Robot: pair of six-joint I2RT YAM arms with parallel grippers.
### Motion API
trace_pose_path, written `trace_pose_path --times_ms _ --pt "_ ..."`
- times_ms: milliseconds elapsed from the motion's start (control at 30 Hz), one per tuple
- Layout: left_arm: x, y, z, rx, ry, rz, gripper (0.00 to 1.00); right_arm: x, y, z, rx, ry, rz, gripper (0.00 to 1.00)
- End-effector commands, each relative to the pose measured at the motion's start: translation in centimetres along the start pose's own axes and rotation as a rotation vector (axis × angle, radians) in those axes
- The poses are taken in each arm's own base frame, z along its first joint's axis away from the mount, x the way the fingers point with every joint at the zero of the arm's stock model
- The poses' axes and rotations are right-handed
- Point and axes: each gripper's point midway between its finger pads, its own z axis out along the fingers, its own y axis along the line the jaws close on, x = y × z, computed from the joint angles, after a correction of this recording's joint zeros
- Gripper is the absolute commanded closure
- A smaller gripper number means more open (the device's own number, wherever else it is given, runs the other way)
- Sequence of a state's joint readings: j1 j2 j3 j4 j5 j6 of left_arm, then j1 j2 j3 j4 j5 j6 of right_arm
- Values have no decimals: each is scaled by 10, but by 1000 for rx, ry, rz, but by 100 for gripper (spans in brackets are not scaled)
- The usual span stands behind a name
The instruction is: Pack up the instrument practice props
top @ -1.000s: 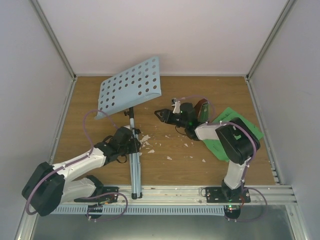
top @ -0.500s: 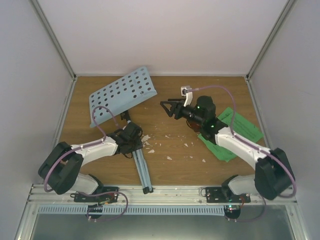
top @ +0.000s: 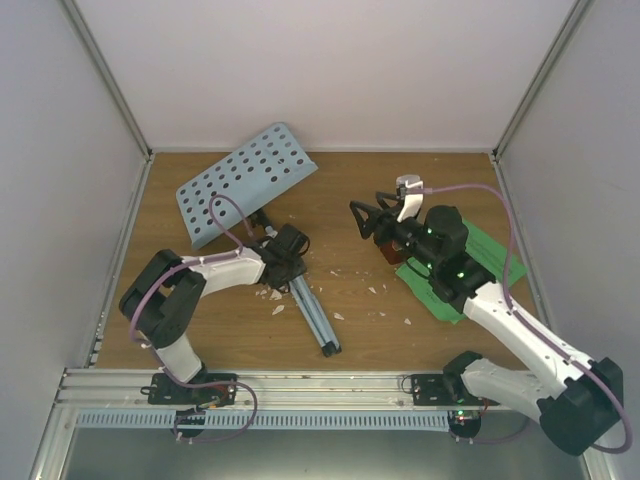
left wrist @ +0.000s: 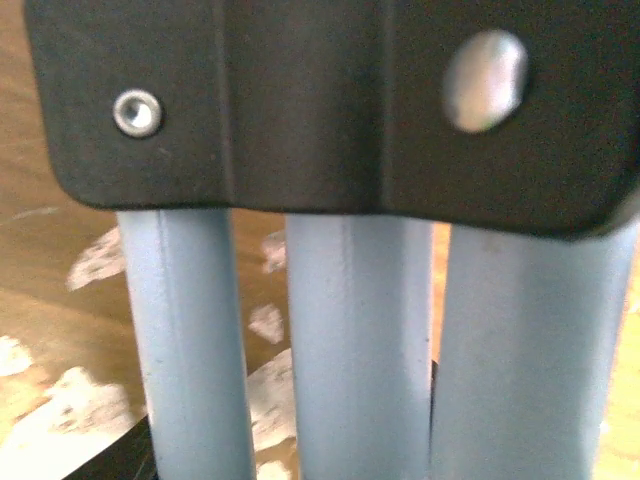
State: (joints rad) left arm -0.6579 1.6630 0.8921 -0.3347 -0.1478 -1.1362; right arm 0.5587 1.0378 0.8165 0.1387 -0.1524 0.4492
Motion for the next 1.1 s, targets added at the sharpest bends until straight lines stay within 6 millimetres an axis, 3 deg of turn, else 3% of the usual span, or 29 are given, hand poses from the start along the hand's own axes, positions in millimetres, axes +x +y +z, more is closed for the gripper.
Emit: trace_pose_path --times_ms 0,233,333,467,700,867,1067 --pt "-53 -72 -11 178 -217 -49 97 12 -24 -11 114 24 -46 19" --pt "-49 -86 -2 195 -190 -10 78 17 -33 -20 150 21 -36 18" --pt "-48 -84 -5 201 -194 -3 57 15 -36 -24 164 9 -38 18" --pt "-47 -85 -12 209 -200 16 38 13 -40 -28 183 -1 -39 18" --pt "-46 -92 -21 242 -203 47 19 8 -41 -34 197 -17 -41 17" --pt "-52 -104 -49 303 -249 124 1 -6 -47 -37 243 -34 -88 11" --pt "-57 -124 -106 441 -328 357 1 -40 -69 -42 319 -37 -119 1"
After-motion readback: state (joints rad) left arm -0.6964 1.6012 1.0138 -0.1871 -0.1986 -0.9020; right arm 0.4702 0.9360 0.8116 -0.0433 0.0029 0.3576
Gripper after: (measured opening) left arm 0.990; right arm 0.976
